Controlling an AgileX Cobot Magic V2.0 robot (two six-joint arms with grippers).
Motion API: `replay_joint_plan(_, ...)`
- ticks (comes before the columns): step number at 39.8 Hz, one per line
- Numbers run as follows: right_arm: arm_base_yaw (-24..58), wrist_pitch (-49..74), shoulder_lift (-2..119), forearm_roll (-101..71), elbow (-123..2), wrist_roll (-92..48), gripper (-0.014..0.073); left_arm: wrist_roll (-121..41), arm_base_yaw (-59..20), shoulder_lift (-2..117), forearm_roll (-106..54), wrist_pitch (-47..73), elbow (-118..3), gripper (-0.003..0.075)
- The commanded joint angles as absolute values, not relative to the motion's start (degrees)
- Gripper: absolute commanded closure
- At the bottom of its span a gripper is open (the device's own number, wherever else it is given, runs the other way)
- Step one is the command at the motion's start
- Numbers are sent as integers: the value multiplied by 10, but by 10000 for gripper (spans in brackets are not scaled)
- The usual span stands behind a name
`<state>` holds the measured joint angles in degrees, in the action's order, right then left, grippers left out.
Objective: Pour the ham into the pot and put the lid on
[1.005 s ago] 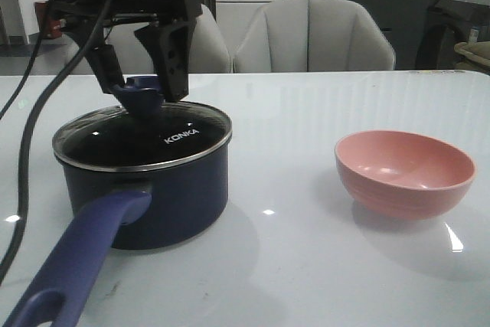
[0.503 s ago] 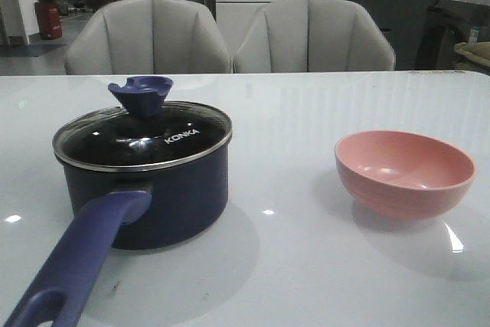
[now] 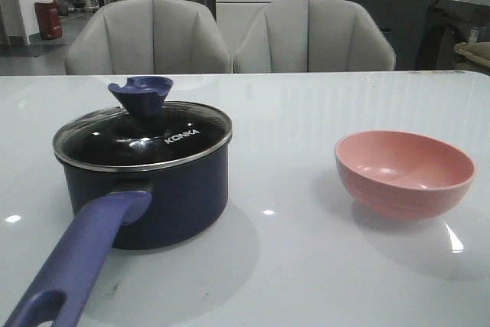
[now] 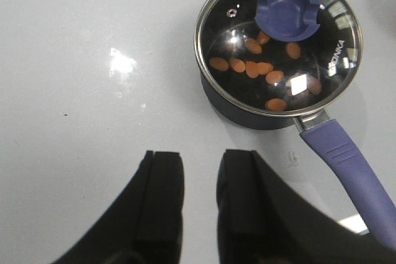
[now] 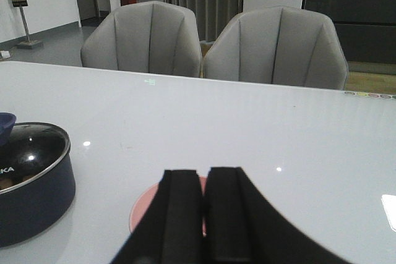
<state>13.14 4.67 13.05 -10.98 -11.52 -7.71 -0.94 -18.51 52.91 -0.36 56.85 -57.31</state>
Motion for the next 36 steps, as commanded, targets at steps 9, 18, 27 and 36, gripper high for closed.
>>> replay_joint_plan(9,132,-3,135,-111,-131,-81,431,-10,-184,319,-9,379,-414,607)
replay_joint_plan(18,132,-3,135,-111,-131,-81,431,-10,-184,174,-25,293,-308,607)
replay_joint_plan(27,132,-3,135,-111,-131,-81,431,-10,-184,113,-26,284,-245,607)
replay_joint_plan(36,132,-3,135,-111,-131,-81,431,-10,-184,112,-26,284,-208,607)
